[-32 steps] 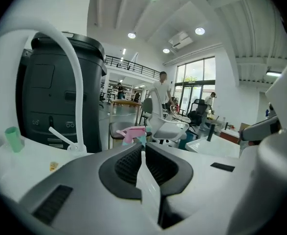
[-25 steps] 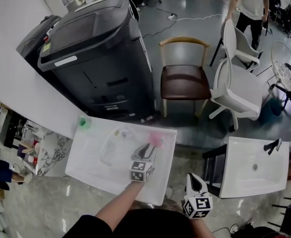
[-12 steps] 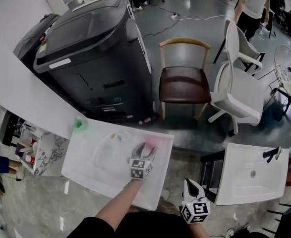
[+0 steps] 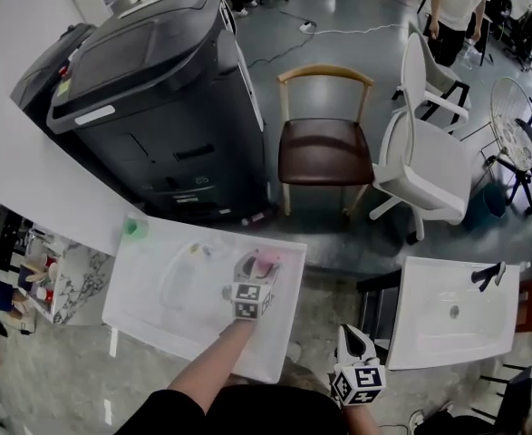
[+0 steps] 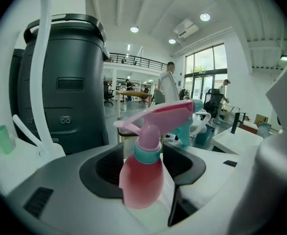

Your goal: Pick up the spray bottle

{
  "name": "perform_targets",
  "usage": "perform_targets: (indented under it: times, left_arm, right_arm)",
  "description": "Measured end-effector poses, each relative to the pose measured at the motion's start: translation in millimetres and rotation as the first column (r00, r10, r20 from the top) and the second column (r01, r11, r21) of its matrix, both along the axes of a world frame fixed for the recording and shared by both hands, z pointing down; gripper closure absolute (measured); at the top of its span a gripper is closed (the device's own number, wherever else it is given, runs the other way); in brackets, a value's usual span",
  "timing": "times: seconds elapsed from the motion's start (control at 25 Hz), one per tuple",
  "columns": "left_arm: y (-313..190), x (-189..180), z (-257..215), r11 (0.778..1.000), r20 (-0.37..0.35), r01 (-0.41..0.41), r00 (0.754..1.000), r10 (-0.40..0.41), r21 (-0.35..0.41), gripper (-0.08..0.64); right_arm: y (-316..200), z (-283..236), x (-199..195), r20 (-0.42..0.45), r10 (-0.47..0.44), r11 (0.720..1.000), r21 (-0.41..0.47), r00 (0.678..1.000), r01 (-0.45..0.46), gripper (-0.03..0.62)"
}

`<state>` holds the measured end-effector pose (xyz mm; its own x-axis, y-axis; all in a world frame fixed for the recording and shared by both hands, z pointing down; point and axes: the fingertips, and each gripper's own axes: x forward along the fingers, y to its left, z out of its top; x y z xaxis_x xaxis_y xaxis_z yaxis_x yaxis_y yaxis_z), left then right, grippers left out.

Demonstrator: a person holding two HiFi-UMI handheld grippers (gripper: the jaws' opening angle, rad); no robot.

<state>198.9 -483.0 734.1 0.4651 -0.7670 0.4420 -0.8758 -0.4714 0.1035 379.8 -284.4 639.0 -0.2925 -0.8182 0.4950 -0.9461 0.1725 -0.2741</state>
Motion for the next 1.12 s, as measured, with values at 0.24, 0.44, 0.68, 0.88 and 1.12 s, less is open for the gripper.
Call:
perform_targets:
  times: [0.24,0.44,0.68,0.88,1.12]
  left_arm:
    - [-3.2,1.4,2.5,1.0,-0.031,0.027,0.999,-0.027,-0.011,0.322]
    - [13.7,-2.1,-9.5,0.999,-0.06,0.028,0.998,-0.029,-0.024,0.327]
    - [52.9,-16.9,-34.3,0.999,-0.038,-0.04,0.999,0.039,-0.029,0.328]
    - [102.6,-44.4,-62.0,0.994,-0.083,-0.076,0.994,0.07,-0.072,0.33]
    - [166.0,-90.0,-112.4,0.994,-0.175,-0.11,0.979,0.105,-0.019,0.331]
  right_arm:
    - [18.7,-0.1,13.5,-0.021,0.067,0.998,-0.004,0.998,-0.067,0.594]
    - [29.2,-10.1,4.7,-0.026,0.085,0.996,0.016,0.996,-0.084,0.594]
    - [38.5,-22.7,-28.9,-0.03,0.075,0.996,0.052,0.997,-0.074,0.594]
    - [49.7,-38.8,-63.5,-0.038,0.072,0.994,0.083,0.997,-0.069,0.594]
    - [75.6,-60.9,-109.1,-0.04,0.088,0.989,0.119,0.995,-0.083,0.594]
